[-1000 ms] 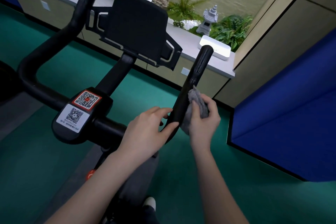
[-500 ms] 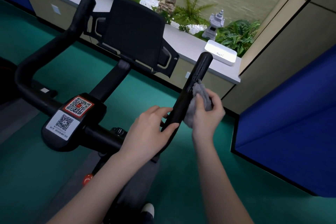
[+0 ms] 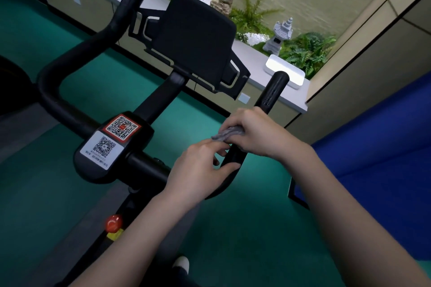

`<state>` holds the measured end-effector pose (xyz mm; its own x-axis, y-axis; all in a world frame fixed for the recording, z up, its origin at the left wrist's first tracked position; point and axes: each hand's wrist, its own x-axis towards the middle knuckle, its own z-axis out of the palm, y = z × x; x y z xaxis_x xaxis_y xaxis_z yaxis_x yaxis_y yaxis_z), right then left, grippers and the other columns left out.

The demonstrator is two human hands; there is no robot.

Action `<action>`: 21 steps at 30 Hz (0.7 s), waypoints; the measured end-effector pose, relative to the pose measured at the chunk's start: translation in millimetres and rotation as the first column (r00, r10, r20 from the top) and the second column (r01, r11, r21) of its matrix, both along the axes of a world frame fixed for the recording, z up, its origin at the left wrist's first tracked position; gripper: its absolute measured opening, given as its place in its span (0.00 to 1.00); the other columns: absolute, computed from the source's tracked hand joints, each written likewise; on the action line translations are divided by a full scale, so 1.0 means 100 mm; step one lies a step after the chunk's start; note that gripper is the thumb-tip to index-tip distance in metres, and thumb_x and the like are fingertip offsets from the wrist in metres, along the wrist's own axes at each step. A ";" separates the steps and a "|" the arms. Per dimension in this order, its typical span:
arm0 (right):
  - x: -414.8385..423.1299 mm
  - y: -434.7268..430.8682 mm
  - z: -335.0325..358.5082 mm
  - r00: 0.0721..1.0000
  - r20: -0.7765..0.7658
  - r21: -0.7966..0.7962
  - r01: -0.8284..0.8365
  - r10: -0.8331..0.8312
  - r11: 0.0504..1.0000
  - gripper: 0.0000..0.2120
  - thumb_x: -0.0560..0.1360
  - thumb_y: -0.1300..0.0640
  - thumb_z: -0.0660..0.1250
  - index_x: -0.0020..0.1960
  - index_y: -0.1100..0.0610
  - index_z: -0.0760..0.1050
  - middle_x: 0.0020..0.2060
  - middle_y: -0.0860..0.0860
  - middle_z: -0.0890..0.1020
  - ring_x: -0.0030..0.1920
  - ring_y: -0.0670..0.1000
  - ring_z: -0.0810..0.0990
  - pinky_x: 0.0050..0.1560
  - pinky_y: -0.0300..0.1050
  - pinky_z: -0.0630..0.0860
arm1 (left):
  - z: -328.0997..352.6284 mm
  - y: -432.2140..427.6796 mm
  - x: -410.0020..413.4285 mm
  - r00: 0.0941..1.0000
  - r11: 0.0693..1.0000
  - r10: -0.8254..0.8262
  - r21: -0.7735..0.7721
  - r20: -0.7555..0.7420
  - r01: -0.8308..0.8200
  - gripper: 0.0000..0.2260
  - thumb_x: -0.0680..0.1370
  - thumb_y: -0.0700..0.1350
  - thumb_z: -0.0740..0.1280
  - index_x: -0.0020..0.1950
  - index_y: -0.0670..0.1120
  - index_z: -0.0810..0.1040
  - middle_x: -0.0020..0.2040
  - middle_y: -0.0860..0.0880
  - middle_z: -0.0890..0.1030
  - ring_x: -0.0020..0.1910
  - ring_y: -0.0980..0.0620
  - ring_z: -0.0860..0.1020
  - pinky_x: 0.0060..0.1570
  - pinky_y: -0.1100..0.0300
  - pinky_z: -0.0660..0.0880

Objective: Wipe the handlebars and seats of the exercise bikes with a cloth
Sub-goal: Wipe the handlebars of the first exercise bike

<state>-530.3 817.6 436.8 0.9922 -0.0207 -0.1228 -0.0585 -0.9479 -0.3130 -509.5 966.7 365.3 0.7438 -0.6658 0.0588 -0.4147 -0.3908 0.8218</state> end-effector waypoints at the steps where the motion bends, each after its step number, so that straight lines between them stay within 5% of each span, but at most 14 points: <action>1: 0.05 0.01 0.01 0.999 -0.042 -0.057 -0.022 0.020 0.998 0.09 0.72 0.64 0.66 0.49 0.55 0.83 0.44 0.50 0.83 0.47 0.48 0.78 0.50 0.44 0.75 | -0.01 0.01 0.01 1.000 1.000 -0.003 0.005 0.004 0.003 0.16 0.69 0.57 0.73 0.54 0.54 0.80 0.44 0.60 0.77 0.40 0.58 0.78 0.46 0.55 0.77; 7: 0.22 -0.09 0.04 0.996 -0.090 -0.250 -0.011 -0.012 0.968 0.11 0.74 0.65 0.65 0.54 0.58 0.81 0.50 0.54 0.83 0.53 0.54 0.80 0.54 0.47 0.76 | -0.05 0.02 0.03 1.000 1.000 -0.017 0.016 -0.009 0.017 0.16 0.70 0.59 0.71 0.54 0.55 0.80 0.46 0.60 0.78 0.39 0.60 0.77 0.45 0.57 0.76; 15: 0.21 -0.29 0.02 0.984 0.173 -0.394 0.119 -0.053 0.912 0.11 0.75 0.67 0.63 0.52 0.61 0.82 0.45 0.55 0.81 0.52 0.56 0.71 0.50 0.49 0.72 | -0.06 0.02 0.04 0.999 0.999 -0.030 0.031 -0.011 0.031 0.16 0.70 0.60 0.70 0.55 0.56 0.79 0.48 0.60 0.78 0.41 0.60 0.77 0.46 0.58 0.76; 21: 0.05 -0.38 0.08 0.849 0.510 -0.174 0.254 -0.134 0.951 0.12 0.73 0.70 0.66 0.52 0.60 0.82 0.45 0.53 0.83 0.49 0.56 0.74 0.47 0.38 0.65 | -0.03 -0.07 0.05 0.995 0.996 -0.085 -0.013 -0.053 0.085 0.23 0.72 0.58 0.70 0.65 0.54 0.73 0.55 0.57 0.76 0.44 0.58 0.78 0.52 0.55 0.75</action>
